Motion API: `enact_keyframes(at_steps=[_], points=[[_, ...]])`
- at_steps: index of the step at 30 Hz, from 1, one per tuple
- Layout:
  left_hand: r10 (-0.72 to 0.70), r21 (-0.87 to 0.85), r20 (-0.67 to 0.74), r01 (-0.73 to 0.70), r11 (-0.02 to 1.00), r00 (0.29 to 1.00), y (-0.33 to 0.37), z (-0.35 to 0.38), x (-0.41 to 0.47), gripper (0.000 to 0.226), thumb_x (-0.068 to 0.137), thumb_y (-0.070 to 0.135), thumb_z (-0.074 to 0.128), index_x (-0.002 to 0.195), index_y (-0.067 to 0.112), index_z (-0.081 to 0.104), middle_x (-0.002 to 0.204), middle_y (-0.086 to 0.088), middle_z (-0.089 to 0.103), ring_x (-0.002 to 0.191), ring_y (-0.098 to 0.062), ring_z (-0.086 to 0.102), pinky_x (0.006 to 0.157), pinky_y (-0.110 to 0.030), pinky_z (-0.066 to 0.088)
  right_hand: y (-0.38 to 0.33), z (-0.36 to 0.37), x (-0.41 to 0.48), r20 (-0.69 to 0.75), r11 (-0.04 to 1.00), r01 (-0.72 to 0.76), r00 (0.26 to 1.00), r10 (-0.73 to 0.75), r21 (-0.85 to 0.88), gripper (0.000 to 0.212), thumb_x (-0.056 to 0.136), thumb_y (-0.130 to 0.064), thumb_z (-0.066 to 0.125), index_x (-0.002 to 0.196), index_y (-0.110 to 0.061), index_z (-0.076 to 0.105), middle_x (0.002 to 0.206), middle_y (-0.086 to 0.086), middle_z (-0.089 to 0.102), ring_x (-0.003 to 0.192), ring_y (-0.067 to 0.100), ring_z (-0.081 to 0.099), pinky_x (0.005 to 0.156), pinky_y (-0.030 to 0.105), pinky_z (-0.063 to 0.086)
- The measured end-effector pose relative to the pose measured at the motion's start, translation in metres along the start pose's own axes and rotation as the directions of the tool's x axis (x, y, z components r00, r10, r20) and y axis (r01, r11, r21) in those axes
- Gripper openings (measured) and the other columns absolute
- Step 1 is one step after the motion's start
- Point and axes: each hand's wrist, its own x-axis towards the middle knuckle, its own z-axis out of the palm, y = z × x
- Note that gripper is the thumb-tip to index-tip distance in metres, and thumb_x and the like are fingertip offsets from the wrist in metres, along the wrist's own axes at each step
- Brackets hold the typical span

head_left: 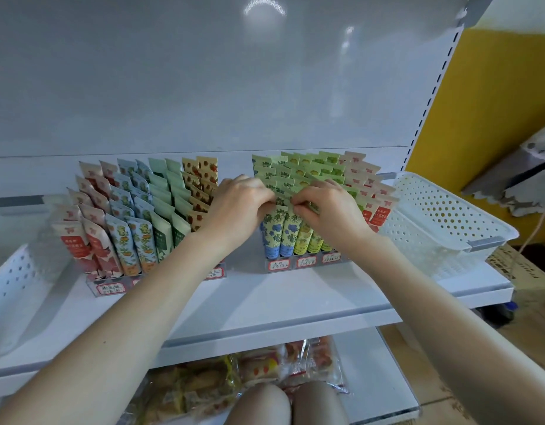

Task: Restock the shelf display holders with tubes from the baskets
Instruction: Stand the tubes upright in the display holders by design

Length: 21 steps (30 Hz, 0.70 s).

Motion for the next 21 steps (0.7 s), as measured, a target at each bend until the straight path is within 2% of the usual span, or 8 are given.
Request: enact_keyframes(at_steps=[3,5,8,11,13,17,19,21], points=[[0.009,0.003,-0.021,-0.009,1.000,1.000,0.000,-0.001,0.000,0.018,0.073,0.016,0.061,0.082,0.007,0.073,0.074,-0.010,0.067,0.071,-0.034,0.060,0.068,-0.044,0.050,-0.001,-0.002,-0.002,-0.024,0.999,0.022,0.999,-0.021,0.029,0.017,0.090,-0.012,0.058,0.098,-0.006,0.071,0.100,0.007,0.067,0.098,0.025,0.053,0.073,0.014,0.023],[0.024,0.002,-0.027,-0.024,1.000,0.999,-0.001,-0.002,0.001,0.017,0.074,0.015,0.061,0.083,0.007,0.073,0.074,-0.010,0.067,0.070,-0.034,0.060,0.067,-0.045,0.050,0.000,-0.001,-0.002,-0.017,0.999,0.024,1.000,-0.023,0.033,0.017,0.090,-0.012,0.058,0.099,-0.006,0.071,0.101,0.007,0.067,0.099,0.025,0.053,0.072,0.013,0.021],[0.030,-0.009,-0.063,-0.030,0.999,0.998,-0.004,-0.006,0.001,0.017,0.078,0.015,0.061,0.084,0.004,0.073,0.074,-0.012,0.067,0.069,-0.032,0.061,0.066,-0.043,0.051,0.003,-0.004,0.001,-0.011,0.998,-0.006,1.000,0.007,0.058,0.019,0.090,-0.014,0.057,0.101,-0.008,0.071,0.102,0.006,0.067,0.101,0.023,0.054,0.078,0.016,0.028],[0.000,0.015,-0.086,0.001,1.000,0.996,-0.009,-0.015,0.009,0.013,0.081,0.009,0.063,0.086,0.002,0.073,0.075,-0.015,0.068,0.071,-0.031,0.062,0.068,-0.040,0.051,0.005,-0.011,0.011,-0.043,0.995,-0.043,0.998,0.048,0.091,0.020,0.091,-0.013,0.055,0.101,-0.007,0.071,0.103,0.006,0.068,0.101,0.023,0.056,0.090,0.028,0.042],[-0.006,0.059,-0.084,0.011,0.998,0.996,-0.013,-0.019,0.020,0.010,0.082,0.006,0.064,0.086,0.001,0.073,0.077,-0.016,0.069,0.074,-0.032,0.063,0.071,-0.039,0.050,0.006,-0.014,0.020,-0.028,0.995,-0.059,0.998,0.062,0.076,0.020,0.091,-0.013,0.054,0.101,-0.007,0.070,0.104,0.005,0.069,0.099,0.021,0.058,0.090,0.031,0.045],[-0.119,0.151,0.053,0.110,0.982,0.991,-0.016,-0.020,0.037,0.017,0.091,0.013,0.057,0.100,0.010,0.071,0.101,-0.007,0.069,0.098,-0.029,0.058,0.085,-0.036,0.044,0.008,-0.012,0.036,0.032,0.996,-0.071,0.997,0.070,0.052,0.019,0.090,-0.018,0.056,0.102,-0.011,0.070,0.102,0.004,0.068,0.097,0.021,0.059,0.088,0.027,0.045],[-0.150,0.189,0.124,0.125,0.974,0.981,-0.017,-0.019,0.041,0.017,0.092,0.016,0.056,0.099,0.014,0.071,0.101,-0.004,0.068,0.099,-0.028,0.057,0.084,-0.035,0.043,0.008,-0.010,0.041,0.071,0.998,-0.059,0.996,0.057,0.026,0.018,0.089,-0.020,0.057,0.100,-0.014,0.071,0.100,0.003,0.068,0.094,0.020,0.059,0.083,0.026,0.045],[-0.155,0.217,0.166,0.118,0.969,0.974,-0.018,-0.017,0.042,0.013,0.091,0.014,0.057,0.092,0.013,0.070,0.094,-0.004,0.067,0.094,-0.026,0.057,0.078,-0.033,0.042,0.007,-0.008,0.045,0.103,0.999,-0.034,0.994,0.034,-0.004,0.018,0.088,-0.017,0.057,0.097,-0.013,0.071,0.098,0.002,0.068,0.089,0.017,0.057,0.079,0.019,0.036]])
